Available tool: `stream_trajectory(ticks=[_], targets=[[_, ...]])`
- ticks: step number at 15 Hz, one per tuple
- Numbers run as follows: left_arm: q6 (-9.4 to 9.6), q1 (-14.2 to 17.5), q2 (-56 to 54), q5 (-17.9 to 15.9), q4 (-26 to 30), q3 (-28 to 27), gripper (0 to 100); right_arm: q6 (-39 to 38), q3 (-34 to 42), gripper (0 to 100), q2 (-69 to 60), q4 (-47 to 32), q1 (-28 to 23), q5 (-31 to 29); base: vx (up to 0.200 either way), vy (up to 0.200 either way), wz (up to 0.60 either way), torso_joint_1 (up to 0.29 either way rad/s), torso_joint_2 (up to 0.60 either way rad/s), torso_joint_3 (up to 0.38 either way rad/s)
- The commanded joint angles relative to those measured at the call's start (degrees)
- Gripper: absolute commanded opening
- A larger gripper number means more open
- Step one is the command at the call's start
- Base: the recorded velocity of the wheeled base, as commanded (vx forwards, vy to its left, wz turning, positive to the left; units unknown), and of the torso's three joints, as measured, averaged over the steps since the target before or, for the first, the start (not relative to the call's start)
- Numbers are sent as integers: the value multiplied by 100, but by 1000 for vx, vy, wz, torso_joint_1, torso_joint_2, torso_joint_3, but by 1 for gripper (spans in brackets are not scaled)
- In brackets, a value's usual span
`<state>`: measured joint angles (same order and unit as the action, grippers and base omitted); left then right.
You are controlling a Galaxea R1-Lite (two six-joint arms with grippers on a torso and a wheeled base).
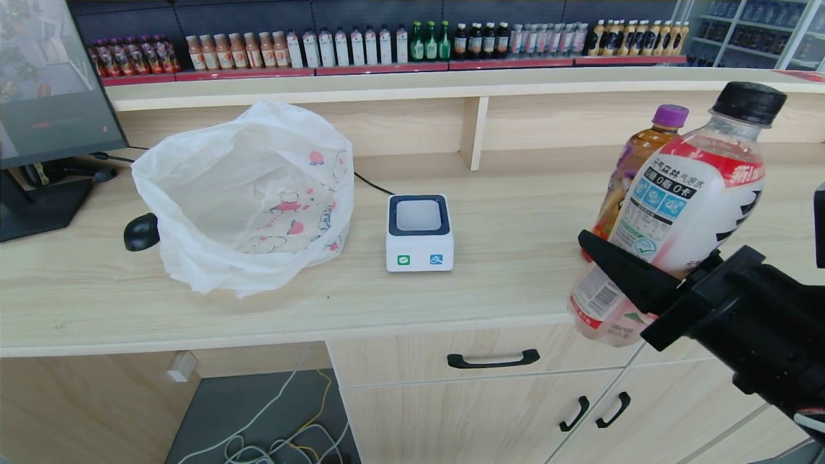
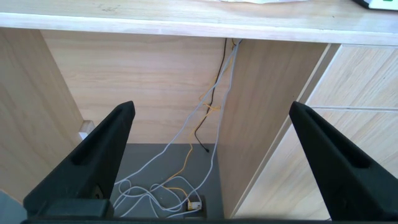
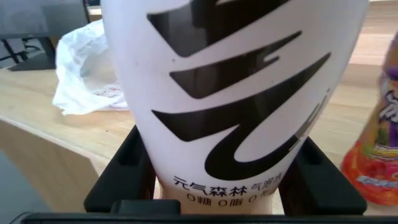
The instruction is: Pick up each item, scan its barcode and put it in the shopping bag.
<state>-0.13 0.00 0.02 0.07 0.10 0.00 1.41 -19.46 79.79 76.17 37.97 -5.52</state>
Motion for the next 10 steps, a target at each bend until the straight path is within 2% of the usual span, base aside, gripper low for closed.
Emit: stream_trajectory(ticks=[1, 4, 7, 9, 10], targets=[[-4, 0, -2, 1, -1, 0, 100, -177, 21, 0, -7, 3, 0, 315, 0, 0, 0, 0, 0, 0], [-4, 0, -2, 1, -1, 0, 100, -695, 38, 0, 37, 3, 0, 1018, 0, 0, 0, 0, 0, 0], [-4, 0, -2, 1, -1, 0, 100, -1574, 21, 0, 178, 30, 0, 1888, 0, 0, 0, 0, 0, 0], [-4, 0, -2, 1, -1, 0, 100, -2145, -58, 0, 195, 47, 8, 2099, 0, 0, 0, 0, 0, 0], [-4, 0, -2, 1, -1, 0, 100, -2690, -181, 0, 195, 47, 52, 2178, 0, 0, 0, 0, 0, 0]])
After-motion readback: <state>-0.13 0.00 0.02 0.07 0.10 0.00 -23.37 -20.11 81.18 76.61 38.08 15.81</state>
